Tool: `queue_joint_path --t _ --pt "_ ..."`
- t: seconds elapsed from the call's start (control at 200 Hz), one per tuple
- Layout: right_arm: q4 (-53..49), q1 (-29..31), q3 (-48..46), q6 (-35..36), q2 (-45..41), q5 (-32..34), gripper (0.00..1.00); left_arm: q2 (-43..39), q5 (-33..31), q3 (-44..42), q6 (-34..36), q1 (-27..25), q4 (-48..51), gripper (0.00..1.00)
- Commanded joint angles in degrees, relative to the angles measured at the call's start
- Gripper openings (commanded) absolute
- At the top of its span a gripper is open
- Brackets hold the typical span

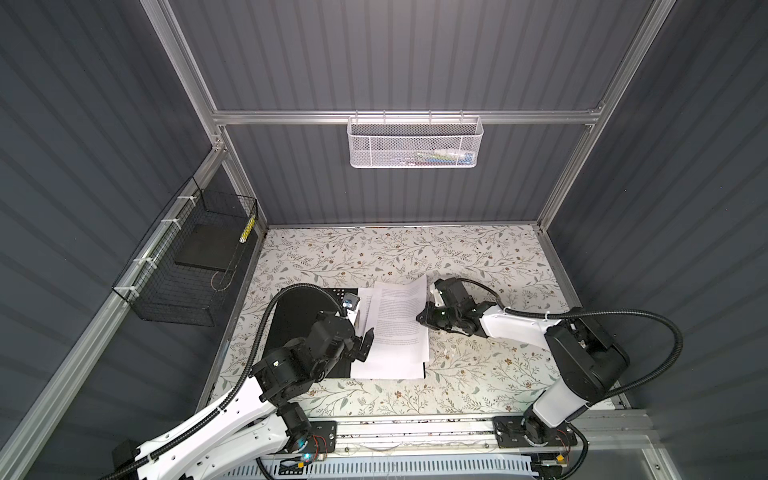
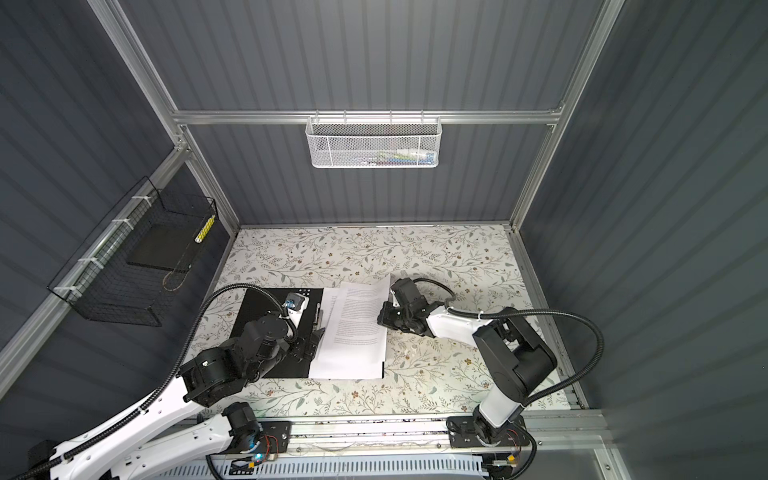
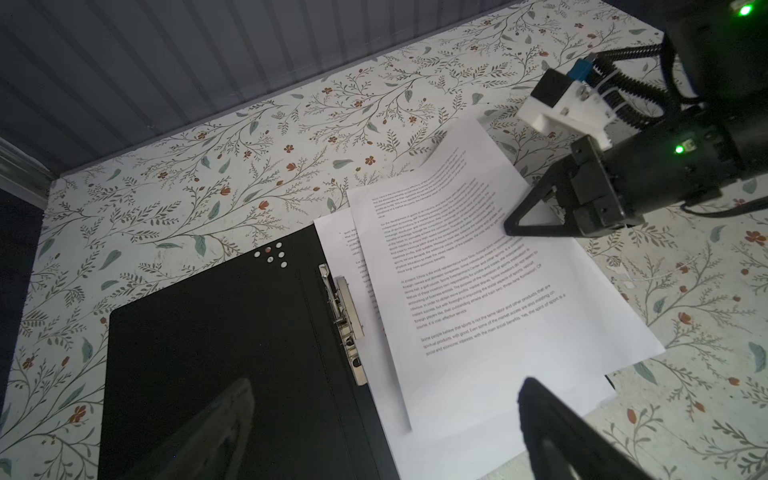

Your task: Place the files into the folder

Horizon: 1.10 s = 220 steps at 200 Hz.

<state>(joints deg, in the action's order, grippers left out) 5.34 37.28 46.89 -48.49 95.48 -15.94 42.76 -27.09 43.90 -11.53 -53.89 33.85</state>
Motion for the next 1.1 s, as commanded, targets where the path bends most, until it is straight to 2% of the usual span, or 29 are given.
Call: queue_joint_path --t 0.0,0.265,1.096 --pt "6.1 1.0 -0.9 -1.2 -0.1 1.1 0.00 -0.4 0.7 -0.3 0.9 0.3 0.3 1.00" --pt "5.6 3.5 -1.9 -1.8 0.2 1.9 0.00 1.9 7.9 0.0 1.6 1.0 0.0 1.00" --pt "6.4 6.4 -1.4 -3.7 1.5 2.1 0.00 3.4 10.7 0.1 1.1 1.9 0.1 1.00"
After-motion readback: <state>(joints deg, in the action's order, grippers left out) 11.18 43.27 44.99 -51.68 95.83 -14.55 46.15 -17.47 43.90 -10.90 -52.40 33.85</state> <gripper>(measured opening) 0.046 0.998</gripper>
